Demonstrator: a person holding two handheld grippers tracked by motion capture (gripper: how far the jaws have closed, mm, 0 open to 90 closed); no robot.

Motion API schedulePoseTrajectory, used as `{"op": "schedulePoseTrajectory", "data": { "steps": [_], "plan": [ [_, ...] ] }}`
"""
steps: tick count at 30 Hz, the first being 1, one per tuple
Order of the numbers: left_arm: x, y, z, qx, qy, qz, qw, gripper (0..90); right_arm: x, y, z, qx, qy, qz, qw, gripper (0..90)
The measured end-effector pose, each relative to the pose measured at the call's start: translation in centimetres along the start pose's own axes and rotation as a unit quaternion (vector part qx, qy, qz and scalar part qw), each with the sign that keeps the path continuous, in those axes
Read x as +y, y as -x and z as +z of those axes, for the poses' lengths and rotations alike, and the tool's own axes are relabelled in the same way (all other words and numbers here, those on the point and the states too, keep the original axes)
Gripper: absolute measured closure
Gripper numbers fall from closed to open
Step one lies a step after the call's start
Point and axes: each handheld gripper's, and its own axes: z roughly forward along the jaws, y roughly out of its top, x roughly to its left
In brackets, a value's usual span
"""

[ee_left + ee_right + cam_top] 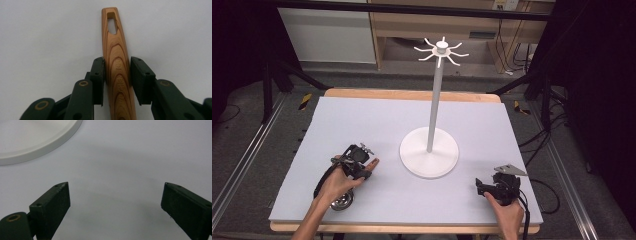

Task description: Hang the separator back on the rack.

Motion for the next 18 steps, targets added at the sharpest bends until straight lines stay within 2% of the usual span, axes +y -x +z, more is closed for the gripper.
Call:
{"op": "schedulePoseTrajectory", "data": {
  "steps": [8, 18],
  "plan": [
    [0.24, -0.01, 0.0, -0.003, -0.007, -0.008, 0.9999, 66.8, -0.01, 0.07, 0.07, -0.001, -0.002, -0.002, 1.0, 9.1],
    [-0.26, -0.02, -0.1, -0.005, 0.01, -0.009, 0.9999, 67.2, -0.15, 0.29, 0.09, -0.002, -0.005, 0.003, 1.0, 9.1]
  ]
}}
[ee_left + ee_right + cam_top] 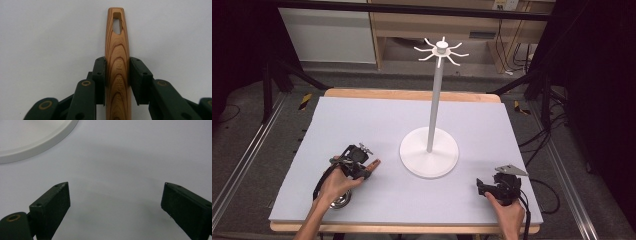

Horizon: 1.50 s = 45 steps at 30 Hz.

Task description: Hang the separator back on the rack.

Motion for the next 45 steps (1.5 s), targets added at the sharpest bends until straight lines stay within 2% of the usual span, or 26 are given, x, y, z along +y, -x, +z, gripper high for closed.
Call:
{"op": "schedulePoseTrajectory", "data": {
  "steps": [4, 15, 16, 17, 26, 27, 29, 31, 32, 35, 37, 38, 39, 40, 42, 43, 44, 45],
  "plan": [
    [-0.1, 0.0, -0.2, -0.001, 0.002, 0.009, 1.0, 67.2, -0.1, 0.0, 0.1, -0.001, 0.0, -0.004, 1.0, 9.1],
    [-0.6, 0.1, -1.6, -0.013, 0.031, 0.004, 0.9994, 67.3, -0.2, -0.2, 0.1, 0.002, -0.004, -0.005, 1.0, 9.2],
    [-0.7, 0.1, -2.0, -0.011, 0.043, 0.004, 0.999, 67.3, -0.2, -0.2, 0.1, 0.003, -0.004, -0.004, 1.0, 9.2],
    [-0.7, 0.1, -2.0, -0.011, 0.043, 0.004, 0.999, 67.3, -0.2, -0.2, 0.1, 0.003, -0.004, -0.004, 1.0, 9.2],
    [-1.3, -0.1, -4.7, -0.016, 0.105, -0.009, 0.9943, 67.4, -0.2, 0.0, 0.0, 0.003, 0.0, -0.008, 1.0, 9.2],
    [-1.3, -0.1, -4.7, -0.016, 0.105, -0.009, 0.9943, 67.4, -0.2, 0.0, 0.0, 0.002, 0.002, -0.008, 1.0, 9.2],
    [-1.5, -0.1, -5.5, -0.018, 0.123, -0.012, 0.9922, 67.3, -0.2, -0.1, -0.1, 0.002, 0.002, -0.005, 1.0, 9.2],
    [-1.5, -0.1, -5.6, -0.018, 0.128, -0.012, 0.9915, 67.4, -0.2, -0.1, -0.1, 0.002, 0.003, -0.003, 1.0, 9.2],
    [-1.6, 0.0, -6.1, -0.018, 0.143, -0.012, 0.9896, 67.3, -0.2, 0.0, -0.1, 0.001, 0.005, -0.005, 1.0, 9.2],
    [-1.7, 0.2, -6.7, -0.014, 0.164, -0.01, 0.9864, 67.3, -0.2, -0.1, -0.2, 0.003, 0.007, -0.002, 1.0, 9.2],
    [-1.7, 0.3, -6.9, -0.014, 0.169, -0.011, 0.9854, 67.3, -0.2, -0.1, -0.2, 0.003, 0.008, -0.002, 1.0, 9.2],
    [-1.7, 0.5, -7.3, -0.009, 0.187, -0.009, 0.9822, 67.4, -0.1, -0.1, -0.2, 0.003, 0.008, -0.003, 1.0, 9.2],
    [-1.7, 0.5, -7.3, -0.009, 0.187, -0.009, 0.9822, 67.4, -0.1, -0.1, -0.2, 0.003, 0.008, -0.003, 1.0, 9.2],
    [-1.8, 0.7, -7.6, -0.007, 0.204, -0.011, 0.9789, 67.4, -0.1, -0.1, -0.2, 0.003, 0.008, -0.003, 1.0, 9.2],
    [-1.8, 0.8, -7.9, -0.005, 0.219, -0.013, 0.9756, 67.3, -0.1, 0.0, -0.2, 0.004, 0.009, -0.003, 0.9999, 9.2],
    [-1.9, 0.9, -8.2, -0.002, 0.231, -0.015, 0.9728, 67.3, -0.1, 0.0, -0.3, 0.004, 0.01, -0.003, 0.9999, 9.2],
    [-1.9, 0.9, -8.3, -0.001, 0.238, -0.017, 0.9711, 67.3, -0.1, 0.0, -0.3, 0.003, 0.01, -0.003, 0.9999, 9.2],
    [-2.0, 0.9, -8.6, -0.003, 0.25, -0.019, 0.968, 67.3, -0.1, 0.0, -0.3, 0.003, 0.01, -0.002, 0.9999, 9.2]
  ]
}}
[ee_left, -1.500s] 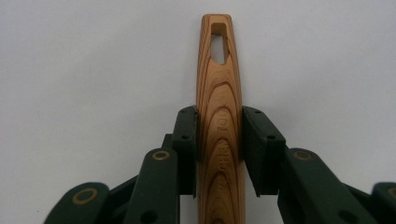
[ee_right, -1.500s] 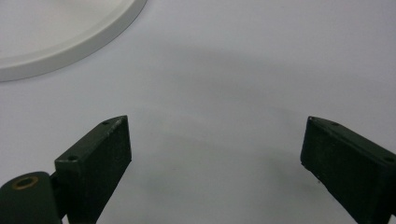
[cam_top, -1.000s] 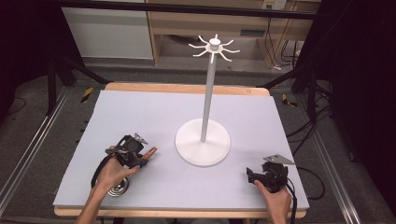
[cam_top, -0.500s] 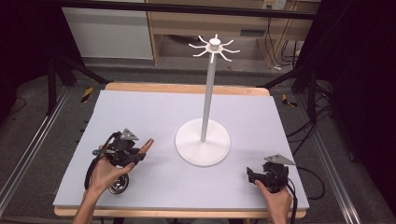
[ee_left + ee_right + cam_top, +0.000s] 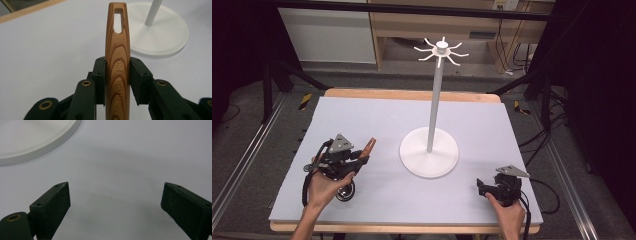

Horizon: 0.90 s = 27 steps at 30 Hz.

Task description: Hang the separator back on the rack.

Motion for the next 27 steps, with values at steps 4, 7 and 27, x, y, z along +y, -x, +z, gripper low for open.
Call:
{"op": "schedulePoseTrajectory", "data": {
  "steps": [4, 7, 27],
  "plan": [
    [0.1, 0.1, -0.6, 0.0, 0.026, -0.006, 0.9996, 67.3, 0.0, 0.0, 0.1, 0.002, -0.001, 0.008, 1.0, 9.2],
    [0.2, 0.1, -1.2, -0.003, 0.056, -0.015, 0.9983, 67.3, 0.0, 0.0, 0.0, 0.003, 0.006, 0.002, 1.0, 9.2],
    [2.3, 0.6, -2.9, -0.019, 0.146, -0.031, 0.9886, 67.3, 0.2, -0.1, 0.0, -0.001, 0.011, 0.0, 0.9999, 9.2]
  ]
}}
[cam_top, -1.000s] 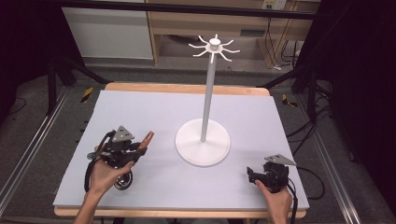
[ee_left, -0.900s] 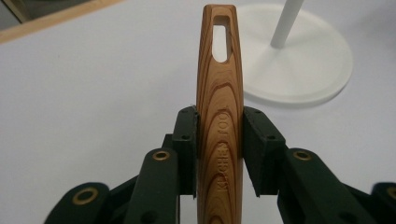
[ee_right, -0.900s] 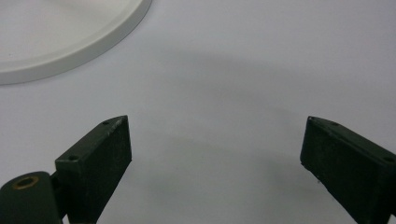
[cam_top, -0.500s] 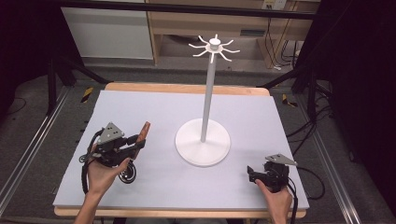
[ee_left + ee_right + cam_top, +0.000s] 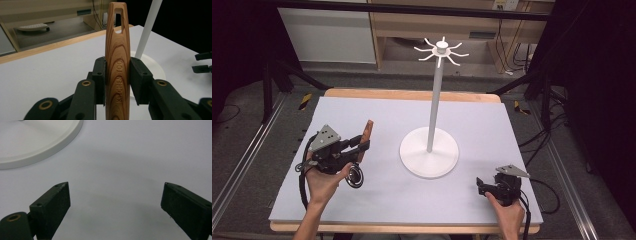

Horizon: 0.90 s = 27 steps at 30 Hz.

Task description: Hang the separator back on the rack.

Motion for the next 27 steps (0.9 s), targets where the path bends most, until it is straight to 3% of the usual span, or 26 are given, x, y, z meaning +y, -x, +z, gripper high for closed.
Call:
{"op": "schedulePoseTrajectory", "data": {
  "steps": [10, 27],
  "plan": [
    [1.2, -0.1, -0.5, -0.004, 0.029, -0.007, 0.9996, 67.3, 0.1, 0.0, 0.0, -0.001, 0.001, -0.002, 1.0, 9.2],
    [5.7, 1.5, -0.3, -0.027, 0.067, 0.006, 0.9974, 67.3, 0.1, -0.1, 0.0, -0.001, 0.002, 0.001, 1.0, 9.2]
  ]
}}
